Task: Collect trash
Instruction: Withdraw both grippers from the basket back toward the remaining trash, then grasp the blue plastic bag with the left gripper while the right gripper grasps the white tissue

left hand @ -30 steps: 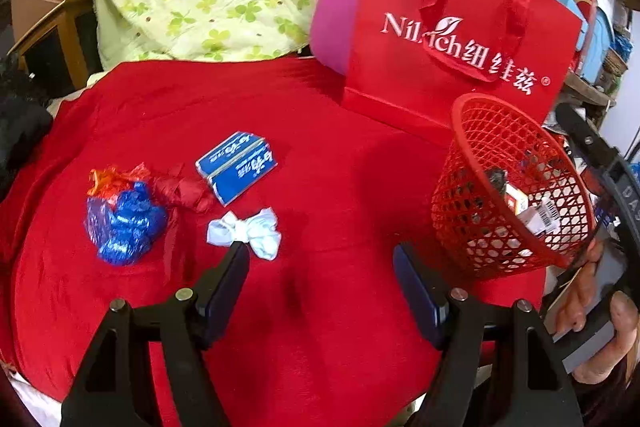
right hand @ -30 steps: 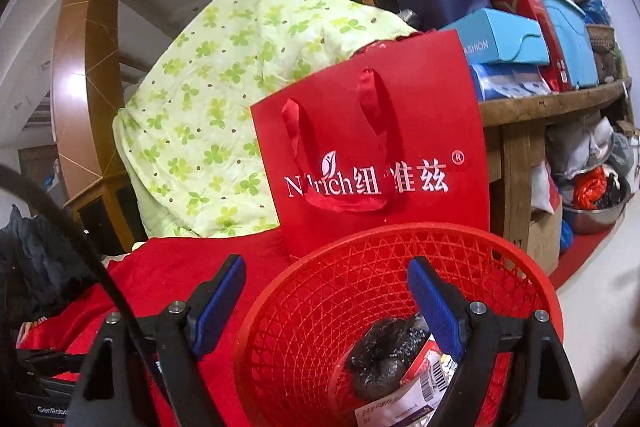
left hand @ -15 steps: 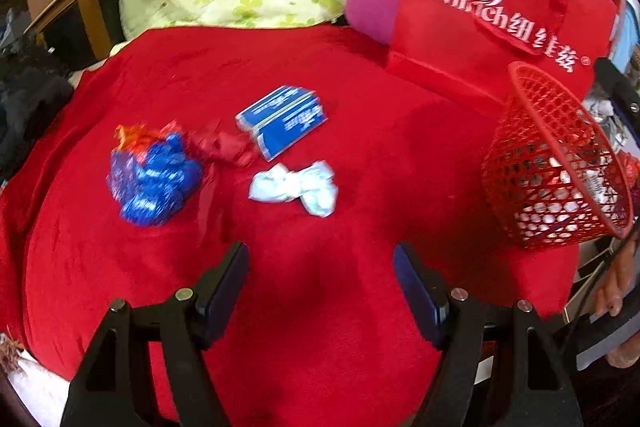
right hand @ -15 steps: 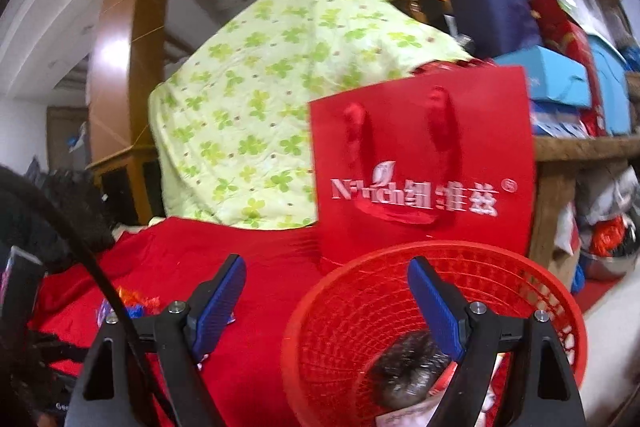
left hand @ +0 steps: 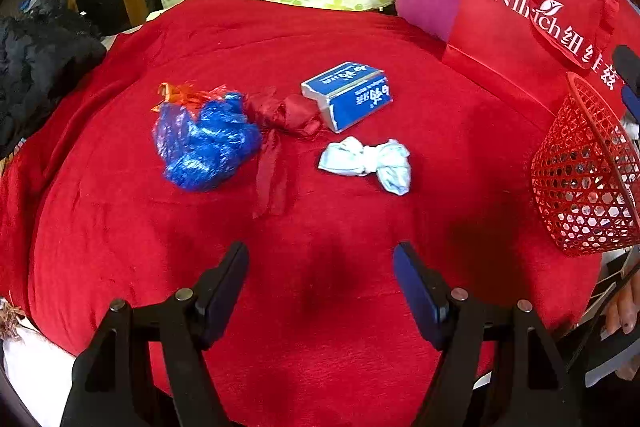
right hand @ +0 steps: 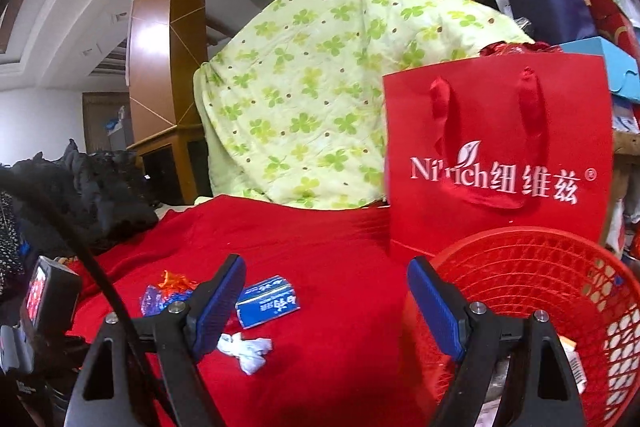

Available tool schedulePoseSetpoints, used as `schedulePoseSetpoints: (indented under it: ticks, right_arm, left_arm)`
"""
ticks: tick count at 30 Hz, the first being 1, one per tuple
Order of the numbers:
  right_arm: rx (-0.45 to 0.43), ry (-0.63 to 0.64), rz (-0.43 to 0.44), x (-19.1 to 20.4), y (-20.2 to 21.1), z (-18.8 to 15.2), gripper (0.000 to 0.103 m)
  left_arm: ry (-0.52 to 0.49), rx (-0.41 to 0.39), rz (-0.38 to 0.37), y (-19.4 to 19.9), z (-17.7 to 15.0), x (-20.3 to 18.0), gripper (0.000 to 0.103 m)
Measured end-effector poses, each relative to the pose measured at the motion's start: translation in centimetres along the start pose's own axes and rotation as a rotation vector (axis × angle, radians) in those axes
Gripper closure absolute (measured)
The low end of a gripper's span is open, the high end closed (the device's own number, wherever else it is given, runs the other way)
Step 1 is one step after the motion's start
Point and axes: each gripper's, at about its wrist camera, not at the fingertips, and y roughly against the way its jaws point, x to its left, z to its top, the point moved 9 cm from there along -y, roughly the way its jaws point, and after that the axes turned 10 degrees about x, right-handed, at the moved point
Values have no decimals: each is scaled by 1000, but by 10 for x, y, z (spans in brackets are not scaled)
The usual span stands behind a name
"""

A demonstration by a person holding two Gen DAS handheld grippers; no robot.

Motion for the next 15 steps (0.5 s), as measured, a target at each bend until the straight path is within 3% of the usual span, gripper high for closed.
schedulePoseSetpoints:
  ticks: [7, 15]
  right_arm:
    - [32, 60, 47, 33, -14, -6, 17]
    - [202, 82, 135, 66, -51, -38, 17]
  left_arm:
    - [54, -6, 6, -2, -5, 28, 28]
    - [124, -22, 15, -8, -12, 69, 28]
